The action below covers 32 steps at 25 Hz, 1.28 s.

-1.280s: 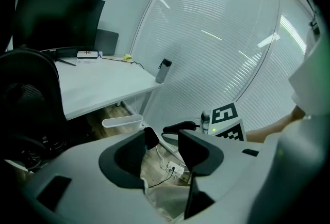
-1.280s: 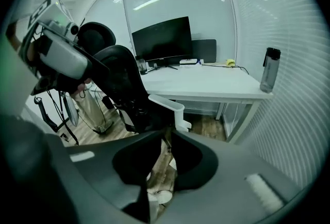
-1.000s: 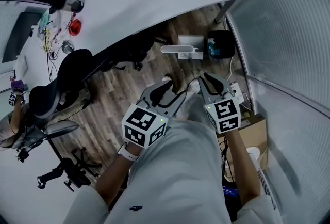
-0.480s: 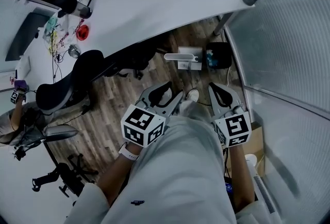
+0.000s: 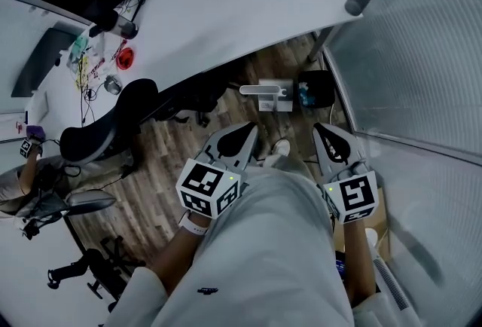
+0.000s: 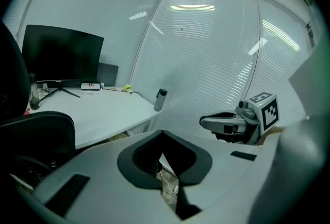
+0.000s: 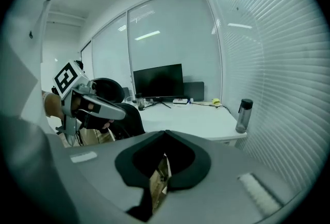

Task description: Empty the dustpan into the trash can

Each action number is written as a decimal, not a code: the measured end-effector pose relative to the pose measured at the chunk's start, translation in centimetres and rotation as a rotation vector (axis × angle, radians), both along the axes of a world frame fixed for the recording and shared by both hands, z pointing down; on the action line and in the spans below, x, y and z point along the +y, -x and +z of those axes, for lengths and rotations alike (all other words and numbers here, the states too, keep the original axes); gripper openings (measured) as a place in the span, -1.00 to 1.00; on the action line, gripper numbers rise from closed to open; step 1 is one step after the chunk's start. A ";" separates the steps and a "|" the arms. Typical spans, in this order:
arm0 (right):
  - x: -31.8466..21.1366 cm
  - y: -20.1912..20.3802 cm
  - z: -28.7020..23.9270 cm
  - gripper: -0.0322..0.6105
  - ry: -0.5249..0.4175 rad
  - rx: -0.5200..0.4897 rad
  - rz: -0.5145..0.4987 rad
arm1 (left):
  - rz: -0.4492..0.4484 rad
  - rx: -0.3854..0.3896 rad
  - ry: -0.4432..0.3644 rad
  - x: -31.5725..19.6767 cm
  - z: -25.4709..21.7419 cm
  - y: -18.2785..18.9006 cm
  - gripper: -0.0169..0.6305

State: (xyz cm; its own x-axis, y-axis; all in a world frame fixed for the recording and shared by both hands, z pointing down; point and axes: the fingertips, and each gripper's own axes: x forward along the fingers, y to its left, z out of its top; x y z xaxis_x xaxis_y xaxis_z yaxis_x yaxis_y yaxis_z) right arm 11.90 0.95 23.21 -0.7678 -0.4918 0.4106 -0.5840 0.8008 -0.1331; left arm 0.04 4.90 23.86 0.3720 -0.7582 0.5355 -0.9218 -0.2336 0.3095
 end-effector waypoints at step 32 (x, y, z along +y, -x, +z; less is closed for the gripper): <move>2.4 -3.6 -6.5 -0.87 -0.104 -0.101 0.070 | 0.009 0.049 -0.193 0.3 -6.4 -2.4 -0.92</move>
State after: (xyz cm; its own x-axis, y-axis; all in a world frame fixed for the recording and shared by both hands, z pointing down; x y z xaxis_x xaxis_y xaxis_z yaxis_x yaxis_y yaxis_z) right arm 15.47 3.33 16.69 -0.7651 -0.5813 0.2771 -0.6266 0.7712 -0.1124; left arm 2.43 5.22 17.50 0.4013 -0.8417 0.3613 -0.9043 -0.3014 0.3022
